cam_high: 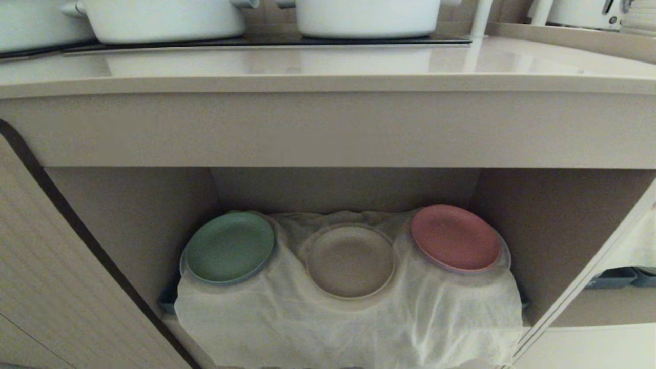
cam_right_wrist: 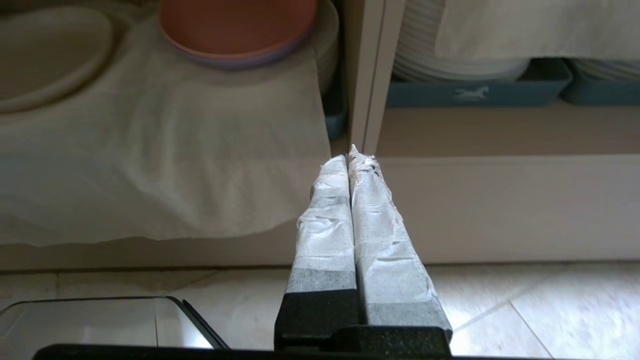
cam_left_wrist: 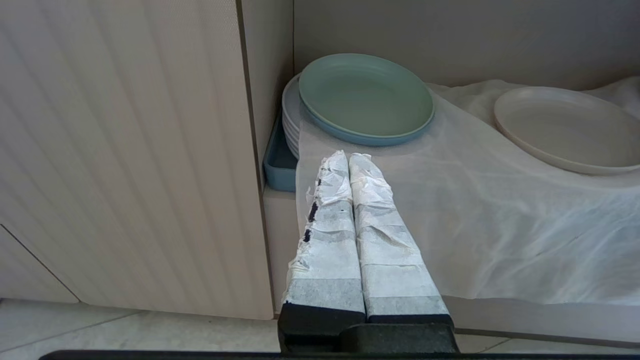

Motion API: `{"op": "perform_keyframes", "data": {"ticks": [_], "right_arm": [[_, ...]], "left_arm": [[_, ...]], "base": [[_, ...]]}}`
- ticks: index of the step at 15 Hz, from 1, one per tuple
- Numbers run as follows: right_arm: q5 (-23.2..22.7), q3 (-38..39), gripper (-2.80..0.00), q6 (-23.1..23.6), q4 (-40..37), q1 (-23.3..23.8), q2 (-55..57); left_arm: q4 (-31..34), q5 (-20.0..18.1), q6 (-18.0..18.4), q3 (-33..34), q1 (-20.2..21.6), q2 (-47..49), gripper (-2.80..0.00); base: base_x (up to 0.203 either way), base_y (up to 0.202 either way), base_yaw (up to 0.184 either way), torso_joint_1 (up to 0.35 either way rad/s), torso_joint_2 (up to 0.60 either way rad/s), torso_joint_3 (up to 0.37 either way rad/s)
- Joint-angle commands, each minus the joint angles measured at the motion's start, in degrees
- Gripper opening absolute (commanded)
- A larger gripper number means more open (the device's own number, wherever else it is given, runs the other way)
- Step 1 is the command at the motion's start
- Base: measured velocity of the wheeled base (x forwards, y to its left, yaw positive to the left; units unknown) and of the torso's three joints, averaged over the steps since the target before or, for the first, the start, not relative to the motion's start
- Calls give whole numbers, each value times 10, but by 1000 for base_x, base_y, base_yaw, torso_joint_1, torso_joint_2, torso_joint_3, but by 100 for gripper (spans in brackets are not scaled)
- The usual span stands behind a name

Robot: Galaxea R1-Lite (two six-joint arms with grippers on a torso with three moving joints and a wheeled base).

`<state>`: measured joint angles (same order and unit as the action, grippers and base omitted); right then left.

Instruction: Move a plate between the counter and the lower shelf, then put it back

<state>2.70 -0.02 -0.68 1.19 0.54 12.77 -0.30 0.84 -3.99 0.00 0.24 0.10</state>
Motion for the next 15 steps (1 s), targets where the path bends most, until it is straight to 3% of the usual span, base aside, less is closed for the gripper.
{"op": "perform_keyframes", "data": {"ticks": [1,5,15], "right_arm": [[-3,-1,-280,0,-7,-8,-60],[-15,-1,-280,1,-7,-7,-128],[-14,-1,-280,-4,-10,-7,-128]], "left_arm": [[0,0,-1,0,0,0,-280],[0,0,0,0,0,0,-280],[0,0,-1,0,0,0,-280]], "base": [[0,0,0,0,0,0],[0,0,0,0,0,0],[0,0,0,0,0,0]]}}
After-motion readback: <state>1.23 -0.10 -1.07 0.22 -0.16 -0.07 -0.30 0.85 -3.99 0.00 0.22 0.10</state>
